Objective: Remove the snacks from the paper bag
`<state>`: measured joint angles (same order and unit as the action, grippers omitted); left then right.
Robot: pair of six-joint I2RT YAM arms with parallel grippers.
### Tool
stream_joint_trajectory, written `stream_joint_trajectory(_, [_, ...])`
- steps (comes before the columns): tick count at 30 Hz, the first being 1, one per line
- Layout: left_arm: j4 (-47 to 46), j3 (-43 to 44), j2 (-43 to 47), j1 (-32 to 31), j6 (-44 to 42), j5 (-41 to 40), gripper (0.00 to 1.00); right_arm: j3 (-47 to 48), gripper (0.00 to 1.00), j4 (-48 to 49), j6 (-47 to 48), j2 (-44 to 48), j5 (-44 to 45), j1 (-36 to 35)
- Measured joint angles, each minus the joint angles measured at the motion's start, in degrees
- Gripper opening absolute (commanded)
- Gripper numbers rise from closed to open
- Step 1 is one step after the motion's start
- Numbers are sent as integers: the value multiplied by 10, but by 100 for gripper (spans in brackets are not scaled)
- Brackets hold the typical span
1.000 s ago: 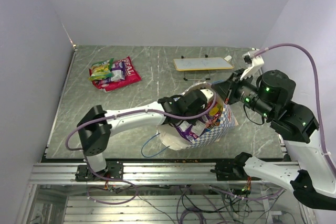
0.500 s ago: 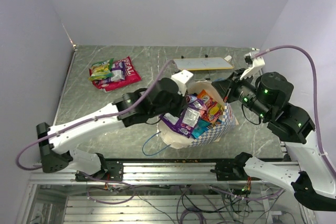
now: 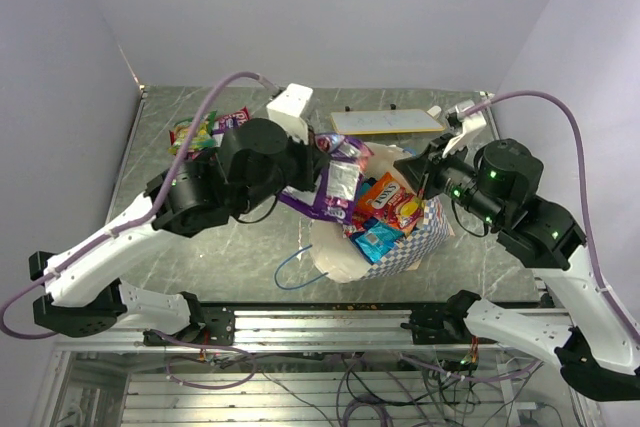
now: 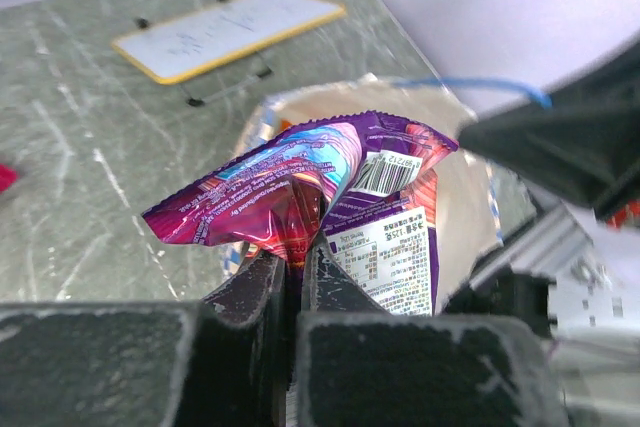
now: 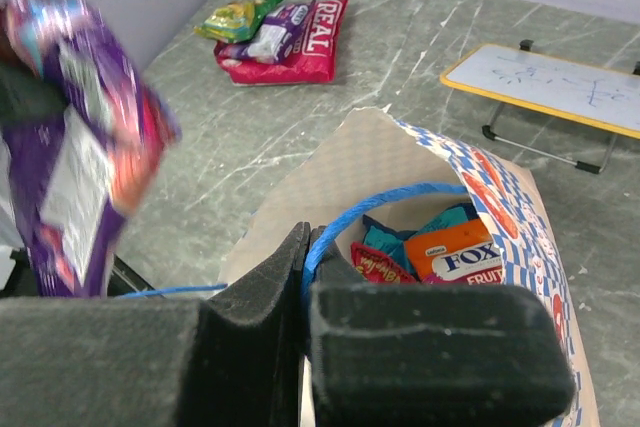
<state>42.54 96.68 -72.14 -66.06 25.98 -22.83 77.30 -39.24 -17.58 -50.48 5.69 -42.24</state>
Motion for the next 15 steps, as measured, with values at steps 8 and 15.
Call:
stream_joint_trajectory(8, [69, 41, -7, 80, 96, -129, 7, -22, 0, 2, 34, 19, -38, 0])
stream_joint_trajectory(15, [85, 39, -51, 293, 123, -113, 7, -23, 0, 4, 43, 16, -44, 0])
